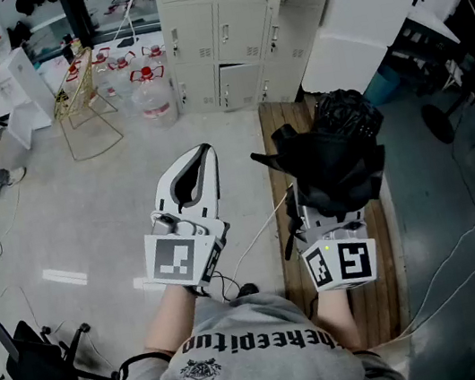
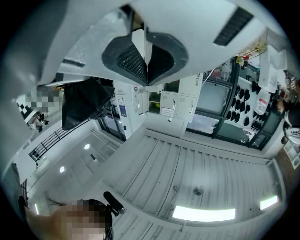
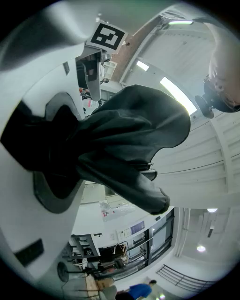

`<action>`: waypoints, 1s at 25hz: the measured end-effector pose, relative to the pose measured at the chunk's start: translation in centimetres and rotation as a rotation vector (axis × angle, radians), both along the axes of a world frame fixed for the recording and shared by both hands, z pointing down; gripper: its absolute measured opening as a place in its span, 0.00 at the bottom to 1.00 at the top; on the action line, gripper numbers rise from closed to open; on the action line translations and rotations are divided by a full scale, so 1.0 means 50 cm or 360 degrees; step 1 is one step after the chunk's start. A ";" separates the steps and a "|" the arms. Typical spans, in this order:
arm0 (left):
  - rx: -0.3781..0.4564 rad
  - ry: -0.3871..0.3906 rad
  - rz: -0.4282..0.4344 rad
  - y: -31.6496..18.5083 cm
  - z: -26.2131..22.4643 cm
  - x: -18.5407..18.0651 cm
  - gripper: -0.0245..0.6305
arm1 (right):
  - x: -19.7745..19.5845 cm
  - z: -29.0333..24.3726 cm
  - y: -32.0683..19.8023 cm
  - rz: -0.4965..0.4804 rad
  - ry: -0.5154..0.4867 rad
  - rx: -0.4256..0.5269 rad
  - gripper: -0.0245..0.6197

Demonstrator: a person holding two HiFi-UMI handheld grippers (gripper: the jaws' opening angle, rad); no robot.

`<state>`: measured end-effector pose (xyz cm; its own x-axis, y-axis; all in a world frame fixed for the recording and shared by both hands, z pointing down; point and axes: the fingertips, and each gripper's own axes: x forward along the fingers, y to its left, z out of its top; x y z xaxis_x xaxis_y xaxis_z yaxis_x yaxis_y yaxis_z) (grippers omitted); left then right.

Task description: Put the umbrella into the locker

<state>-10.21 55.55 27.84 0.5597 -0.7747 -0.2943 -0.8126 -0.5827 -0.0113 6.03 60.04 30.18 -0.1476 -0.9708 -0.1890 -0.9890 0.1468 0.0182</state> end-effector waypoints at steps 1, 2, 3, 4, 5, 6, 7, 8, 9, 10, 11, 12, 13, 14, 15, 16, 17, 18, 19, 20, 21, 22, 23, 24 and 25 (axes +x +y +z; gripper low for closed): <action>-0.0001 -0.0002 0.0003 0.000 0.001 0.001 0.05 | 0.001 0.000 0.000 0.0001 -0.0001 0.0001 0.43; -0.0001 -0.0003 0.0006 0.001 0.001 0.003 0.05 | 0.001 0.000 0.001 0.0002 -0.0001 0.0003 0.43; 0.0001 -0.0003 0.0008 0.001 0.001 0.005 0.05 | 0.002 -0.001 0.001 0.0002 -0.0001 0.0005 0.43; 0.0004 -0.0002 0.0009 0.003 0.000 0.007 0.05 | 0.004 -0.001 0.003 0.0001 -0.0001 0.0006 0.43; 0.0007 0.0000 0.0009 0.005 -0.002 0.011 0.05 | 0.007 -0.001 0.005 0.0000 -0.0001 0.0007 0.43; 0.0011 0.0003 0.0009 0.008 -0.004 0.015 0.05 | 0.011 -0.002 0.009 0.0000 0.0000 0.0008 0.43; 0.0015 0.0005 0.0010 0.011 -0.006 0.020 0.05 | 0.014 -0.002 0.012 0.0000 0.0001 0.0008 0.43; 0.0018 0.0003 0.0012 0.014 -0.007 0.024 0.05 | 0.018 -0.002 0.014 0.0001 0.0004 0.0009 0.43; 0.0020 0.0001 0.0016 0.014 -0.007 0.026 0.05 | 0.019 -0.002 0.014 0.0003 0.0006 0.0009 0.43; 0.0023 0.0001 0.0018 0.012 -0.007 0.026 0.05 | 0.019 -0.002 0.013 0.0006 0.0009 0.0008 0.43; 0.0028 0.0004 0.0020 0.010 -0.008 0.025 0.05 | 0.017 -0.001 0.010 0.0007 0.0011 0.0007 0.43; 0.0033 0.0006 0.0021 0.007 -0.008 0.023 0.05 | 0.015 0.000 0.006 0.0007 0.0013 0.0005 0.43; 0.0036 0.0005 0.0023 0.006 -0.007 0.022 0.05 | 0.013 0.002 0.003 0.0004 0.0017 0.0002 0.43; 0.0038 0.0002 0.0023 0.007 -0.005 0.022 0.05 | 0.014 0.003 0.002 -0.0002 0.0022 -0.0002 0.43; 0.0039 0.0000 0.0020 0.011 -0.005 0.024 0.05 | 0.016 0.005 0.002 -0.0013 0.0031 -0.0008 0.43; 0.0042 0.0000 0.0013 0.016 -0.006 0.026 0.05 | 0.019 0.005 0.003 -0.0027 0.0043 -0.0013 0.43; 0.0045 0.0000 0.0002 0.021 -0.008 0.029 0.05 | 0.022 0.005 0.005 -0.0042 0.0057 -0.0017 0.43; 0.0048 0.0001 -0.0011 0.026 -0.011 0.031 0.05 | 0.025 0.004 0.006 -0.0054 0.0071 -0.0019 0.43; 0.0049 0.0000 -0.0022 0.029 -0.013 0.032 0.05 | 0.027 0.003 0.006 -0.0061 0.0082 -0.0019 0.43; 0.0049 -0.0005 -0.0030 0.031 -0.014 0.032 0.05 | 0.027 0.003 0.004 -0.0064 0.0088 -0.0018 0.43; 0.0050 -0.0010 -0.0033 0.032 -0.014 0.032 0.05 | 0.026 0.003 0.002 -0.0066 0.0088 -0.0018 0.43; 0.0052 -0.0014 -0.0034 0.031 -0.014 0.032 0.05 | 0.025 0.004 -0.002 -0.0067 0.0083 -0.0020 0.43; 0.0056 -0.0018 -0.0034 0.030 -0.014 0.031 0.05 | 0.024 0.005 -0.006 -0.0069 0.0076 -0.0026 0.43; 0.0059 -0.0021 -0.0033 0.027 -0.014 0.031 0.05 | 0.023 0.006 -0.011 -0.0072 0.0070 -0.0032 0.43; 0.0061 -0.0024 -0.0032 0.021 -0.015 0.033 0.05 | 0.023 0.007 -0.018 -0.0077 0.0066 -0.0039 0.43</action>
